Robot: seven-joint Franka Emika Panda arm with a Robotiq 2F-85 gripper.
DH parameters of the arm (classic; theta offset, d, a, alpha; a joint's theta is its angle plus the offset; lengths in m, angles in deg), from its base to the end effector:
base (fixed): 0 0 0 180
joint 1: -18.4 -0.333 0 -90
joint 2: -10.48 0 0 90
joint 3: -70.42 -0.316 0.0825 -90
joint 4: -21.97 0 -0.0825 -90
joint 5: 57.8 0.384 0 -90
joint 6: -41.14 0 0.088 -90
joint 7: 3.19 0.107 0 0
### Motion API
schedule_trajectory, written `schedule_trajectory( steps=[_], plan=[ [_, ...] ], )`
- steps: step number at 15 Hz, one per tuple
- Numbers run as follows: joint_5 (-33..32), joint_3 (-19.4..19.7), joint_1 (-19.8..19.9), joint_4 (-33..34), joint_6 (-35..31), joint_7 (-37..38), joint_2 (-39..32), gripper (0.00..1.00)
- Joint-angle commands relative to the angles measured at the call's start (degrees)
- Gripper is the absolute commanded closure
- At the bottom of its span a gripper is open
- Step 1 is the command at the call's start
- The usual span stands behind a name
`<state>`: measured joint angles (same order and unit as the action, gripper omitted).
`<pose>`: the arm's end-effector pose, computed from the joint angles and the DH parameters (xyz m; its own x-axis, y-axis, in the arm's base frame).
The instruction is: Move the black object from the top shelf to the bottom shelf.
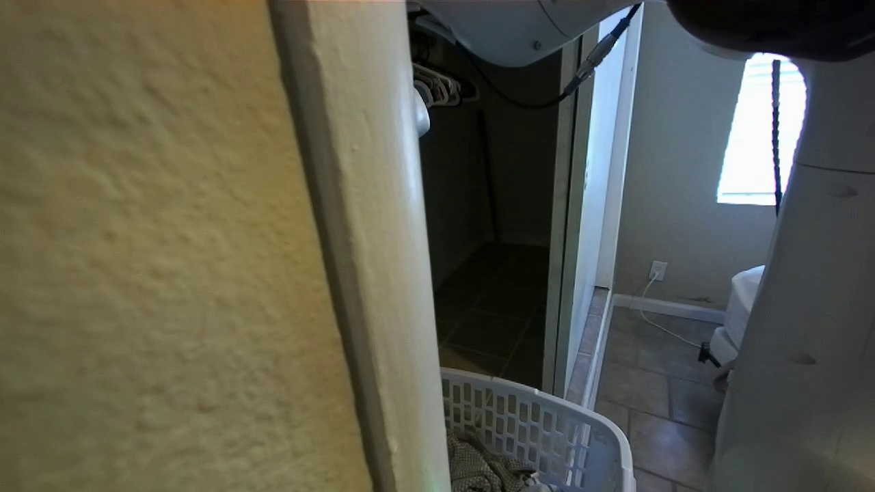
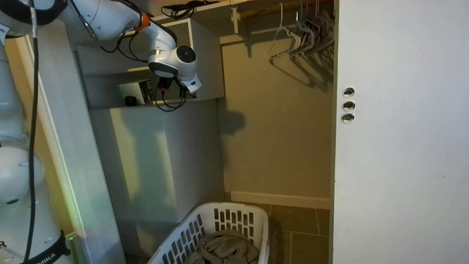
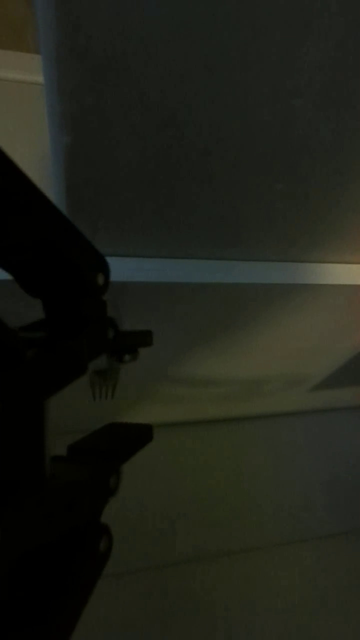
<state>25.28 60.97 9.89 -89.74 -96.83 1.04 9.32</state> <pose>0.5709 0.1909 0.5197 0.8204 -0.5156 -0.2470 -0.3922 -0.1931 -0.8994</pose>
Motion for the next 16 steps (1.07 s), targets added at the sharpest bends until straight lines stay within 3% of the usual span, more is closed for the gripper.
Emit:
schedule_trajectory(
  steps=[1,5,10,16],
  plan=[
    [-1.23,0.0,-0.45,1.76,-0.49,2.98,-1.1,0.24],
    [-1.86,0.15,-0.29,1.8,0.56,6.36,-0.8,0.0],
    [-3.57,0.44,0.0,1.12,2.22,10.67,0.55,0.0],
    [-10.99,1.79,1.11,-2.64,5.01,14.24,6.05,0.0]
  ],
)
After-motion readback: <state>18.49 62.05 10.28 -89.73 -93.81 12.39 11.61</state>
